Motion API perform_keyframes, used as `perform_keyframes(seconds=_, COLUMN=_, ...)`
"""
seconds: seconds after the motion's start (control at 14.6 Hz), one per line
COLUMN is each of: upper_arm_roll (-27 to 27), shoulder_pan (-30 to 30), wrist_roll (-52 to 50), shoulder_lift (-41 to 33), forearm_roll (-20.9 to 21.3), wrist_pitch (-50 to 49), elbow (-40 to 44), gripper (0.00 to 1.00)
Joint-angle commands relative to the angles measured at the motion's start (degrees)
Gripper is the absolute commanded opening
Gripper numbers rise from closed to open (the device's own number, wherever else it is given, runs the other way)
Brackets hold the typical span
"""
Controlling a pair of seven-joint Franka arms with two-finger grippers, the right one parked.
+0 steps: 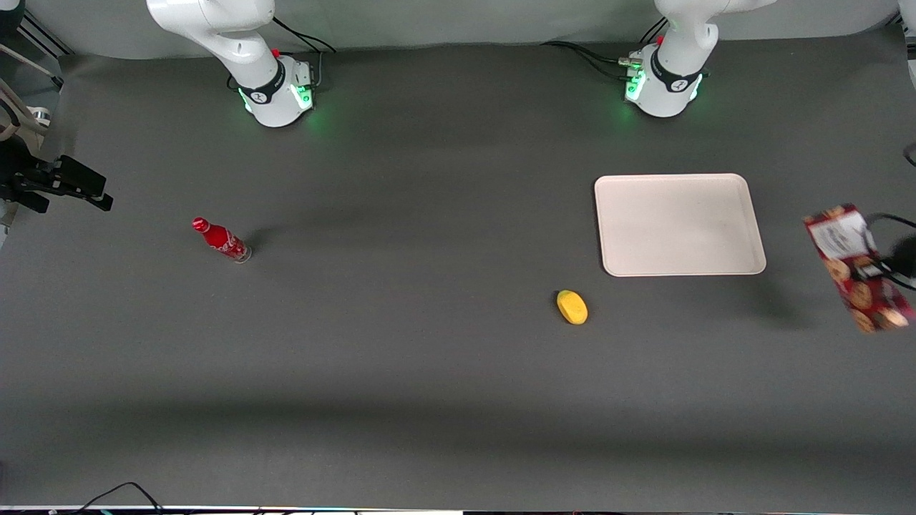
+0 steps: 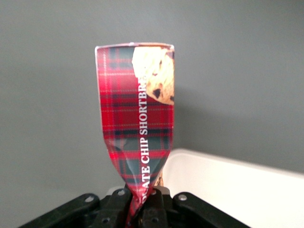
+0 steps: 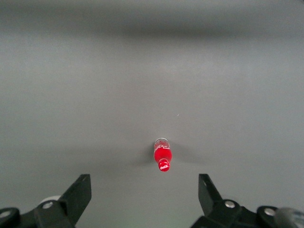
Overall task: Place red cookie box on tray
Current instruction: 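Carry the upright cookie box with the left gripper onto the white tray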
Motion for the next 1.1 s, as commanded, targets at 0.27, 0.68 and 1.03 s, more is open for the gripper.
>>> perform_keyframes(seconds=0.27, upper_arm_roll=0.3, shoulder_pan=-4.4, wrist_roll=-0.3, shoulder_lift=-19.5, forearm_roll=8.5, wrist_pitch=24.7, elbow=-40.2, gripper=0.0)
perform_keyframes(seconds=0.68, upper_arm_roll=-0.3, shoulder_pan=-4.5, wrist_roll=1.5, shoulder_lift=-15.5, forearm_roll=9.3, wrist_pitch=32.7, elbow=-44.1, gripper=0.0)
perform_keyframes(seconds=1.03, upper_arm_roll=-0.3, shoulder_pan=-4.4, wrist_roll=2.3, shoulder_lift=-13.3, forearm_roll=9.6, wrist_pitch=34.3, elbow=-44.0, gripper=0.72)
